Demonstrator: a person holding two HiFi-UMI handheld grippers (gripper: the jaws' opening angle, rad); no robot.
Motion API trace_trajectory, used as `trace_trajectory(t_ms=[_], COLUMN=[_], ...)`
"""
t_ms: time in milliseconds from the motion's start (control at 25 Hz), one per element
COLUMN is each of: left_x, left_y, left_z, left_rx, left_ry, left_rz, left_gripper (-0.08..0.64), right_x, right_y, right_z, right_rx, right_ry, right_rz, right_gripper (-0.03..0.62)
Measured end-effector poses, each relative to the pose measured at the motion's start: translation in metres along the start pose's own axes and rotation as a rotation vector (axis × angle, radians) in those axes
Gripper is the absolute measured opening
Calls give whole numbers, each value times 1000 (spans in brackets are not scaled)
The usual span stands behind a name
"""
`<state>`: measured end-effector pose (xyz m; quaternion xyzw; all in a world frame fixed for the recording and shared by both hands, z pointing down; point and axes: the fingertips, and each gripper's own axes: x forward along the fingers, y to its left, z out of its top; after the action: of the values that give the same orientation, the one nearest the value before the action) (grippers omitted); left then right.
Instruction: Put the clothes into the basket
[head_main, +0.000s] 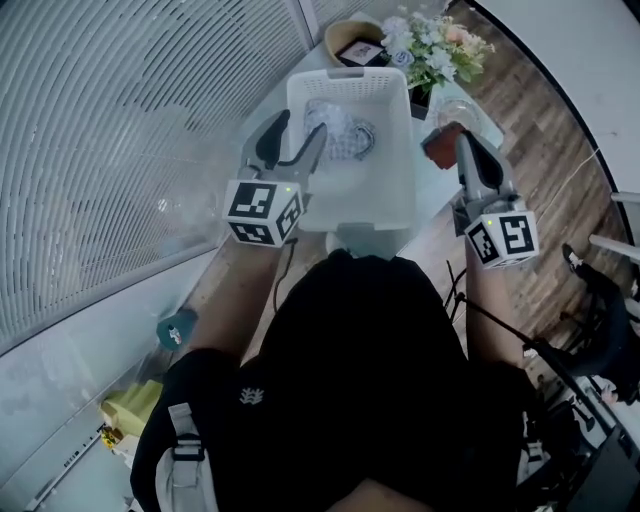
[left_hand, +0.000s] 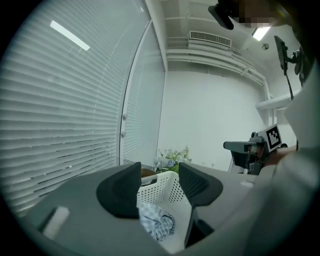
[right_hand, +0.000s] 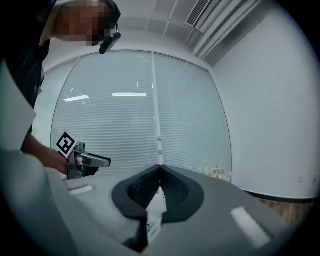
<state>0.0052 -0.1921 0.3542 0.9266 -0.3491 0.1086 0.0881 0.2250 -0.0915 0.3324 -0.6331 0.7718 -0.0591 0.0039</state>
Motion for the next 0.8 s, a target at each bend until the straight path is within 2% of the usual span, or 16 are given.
trace_trajectory(t_ms=[80, 240, 360, 520, 680, 800], left_x=[-11, -29, -40, -56, -74, -85], left_y=[4, 10, 17, 31, 36, 41], left_z=[13, 40, 47, 49, 56, 53], left_rx=[3, 45, 84, 77, 107, 99], left_ry=[-31, -117, -167, -193, -238, -239], left_rz=[3, 30, 75, 128, 174, 194], left_gripper=[187, 113, 54, 18, 6, 6], right_x=[-3, -12, -20, -26, -33, -34], right_y=[3, 4, 11, 20, 23, 26], right_z=[10, 28, 33, 36, 44, 43], right_rx=[-5, -11, -17, -21, -1, 10], right_ry=[-13, -43, -58, -68, -124, -136], right_rz=[11, 1, 21, 37, 37, 39], right_gripper=[2, 2, 2, 2, 2, 2])
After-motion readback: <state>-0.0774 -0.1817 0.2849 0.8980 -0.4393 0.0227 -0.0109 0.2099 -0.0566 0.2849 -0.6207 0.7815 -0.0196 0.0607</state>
